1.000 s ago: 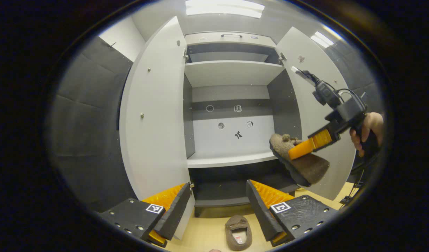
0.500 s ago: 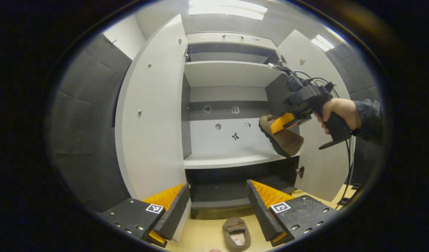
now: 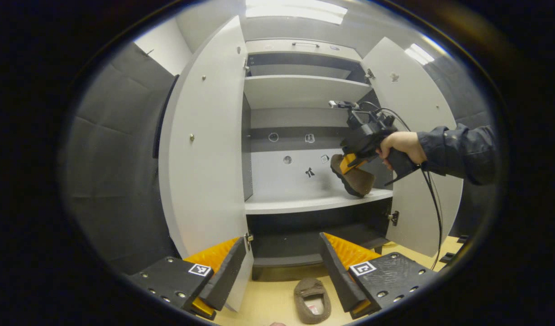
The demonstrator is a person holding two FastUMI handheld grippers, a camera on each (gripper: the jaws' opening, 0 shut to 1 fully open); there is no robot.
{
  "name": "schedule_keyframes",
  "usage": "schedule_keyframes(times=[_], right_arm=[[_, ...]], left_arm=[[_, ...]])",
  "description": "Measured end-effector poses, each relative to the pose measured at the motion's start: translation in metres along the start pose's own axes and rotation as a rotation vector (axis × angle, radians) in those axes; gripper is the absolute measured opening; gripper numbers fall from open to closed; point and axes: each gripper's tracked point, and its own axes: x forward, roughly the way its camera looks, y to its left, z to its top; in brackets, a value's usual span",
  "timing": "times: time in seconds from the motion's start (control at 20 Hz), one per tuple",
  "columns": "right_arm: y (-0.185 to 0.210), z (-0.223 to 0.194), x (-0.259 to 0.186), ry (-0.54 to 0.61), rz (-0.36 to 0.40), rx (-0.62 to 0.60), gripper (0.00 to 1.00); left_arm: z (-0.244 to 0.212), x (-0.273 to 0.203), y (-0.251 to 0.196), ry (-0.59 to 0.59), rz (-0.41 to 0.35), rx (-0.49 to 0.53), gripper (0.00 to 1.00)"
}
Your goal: Grab one shoe with the right hand and put it into the shoe cabinet, grab the other shoe with the left hand and put it into the shoe cabinet; then close the right door with the right hand and the left door with the left hand.
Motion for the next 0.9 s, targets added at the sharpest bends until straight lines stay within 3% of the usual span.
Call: schedule_keyframes(times=[0.25, 0.3, 0.35, 0.55, 0.7, 0.9], right_arm=[[0.004, 0.001, 0.019, -0.001, -0.039, -0.018, 0.07], [0.006, 0.005, 0.019, -0.013, -0.03, -0.013, 0.22], [0.011, 0.008, 0.016, -0.031, -0.012, -0.001, 0.27], [0.003, 0.035, -0.018, -0.196, -0.02, 0.014, 1.0], [-0.007, 0.053, -0.068, -0.363, -0.035, 0.049, 0.98], [-0.019, 0.045, -0.133, -0.48, -0.047, 0.022, 0.97]], left_arm=[[-0.004, 0.0, 0.003, 0.012, 0.004, 0.002, 0.94], [-0.005, -0.001, 0.003, 0.013, 0.005, 0.005, 0.94], [-0.004, -0.001, 0.004, 0.013, 0.007, 0.01, 0.94], [-0.006, 0.003, 0.007, 0.025, 0.016, 0.019, 0.94], [-0.012, 0.012, 0.005, 0.047, 0.014, 0.003, 0.94], [-0.03, 0.025, -0.005, 0.109, -0.016, -0.011, 0.94]])
